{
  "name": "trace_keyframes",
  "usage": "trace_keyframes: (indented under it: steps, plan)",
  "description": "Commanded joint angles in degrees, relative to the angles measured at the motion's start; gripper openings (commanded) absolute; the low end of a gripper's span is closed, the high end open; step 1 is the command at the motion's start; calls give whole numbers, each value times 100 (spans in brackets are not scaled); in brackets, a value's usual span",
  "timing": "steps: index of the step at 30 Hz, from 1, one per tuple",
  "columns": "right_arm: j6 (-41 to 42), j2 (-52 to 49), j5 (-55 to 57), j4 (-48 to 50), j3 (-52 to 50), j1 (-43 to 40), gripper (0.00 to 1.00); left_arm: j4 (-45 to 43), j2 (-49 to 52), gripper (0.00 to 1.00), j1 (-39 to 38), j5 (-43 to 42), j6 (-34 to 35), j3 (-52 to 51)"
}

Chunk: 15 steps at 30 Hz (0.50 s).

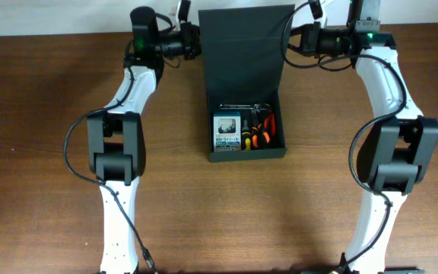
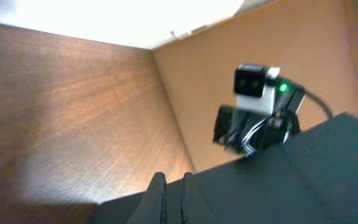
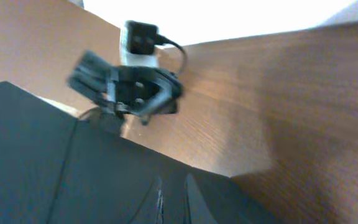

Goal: Pack container
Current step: 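Fold the lid down over the box opening with both grippers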

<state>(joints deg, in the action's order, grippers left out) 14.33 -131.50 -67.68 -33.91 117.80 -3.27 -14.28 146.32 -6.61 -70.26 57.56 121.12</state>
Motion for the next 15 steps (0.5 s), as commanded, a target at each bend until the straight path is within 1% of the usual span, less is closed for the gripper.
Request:
trace_keyframes:
  steps: [1, 3, 4, 7, 10, 15]
  plan:
    - [-595, 278, 533, -424, 79, 179, 4, 1001, -651, 2, -87, 376, -872, 52]
    - [-931, 367, 881, -861, 79, 251, 4, 2273, -863, 2, -162, 713, -1738, 52]
    - [-1134, 431, 1058, -1123, 79, 297, 4, 3071, -997, 2, -212, 1012, -2295, 52]
    - [-1502, 553, 1464, -1650, 79, 376, 4, 4566, -1300, 2, -321, 1698, -3368, 52]
    - [-1869, 754, 1908, -2135, 79, 455, 4, 5521, -1585, 2, -396, 2295, -3928, 52]
    - [-2100, 1191, 2734, -2540, 79, 544, 4, 6387, -1853, 2, -417, 2804, -4074, 52]
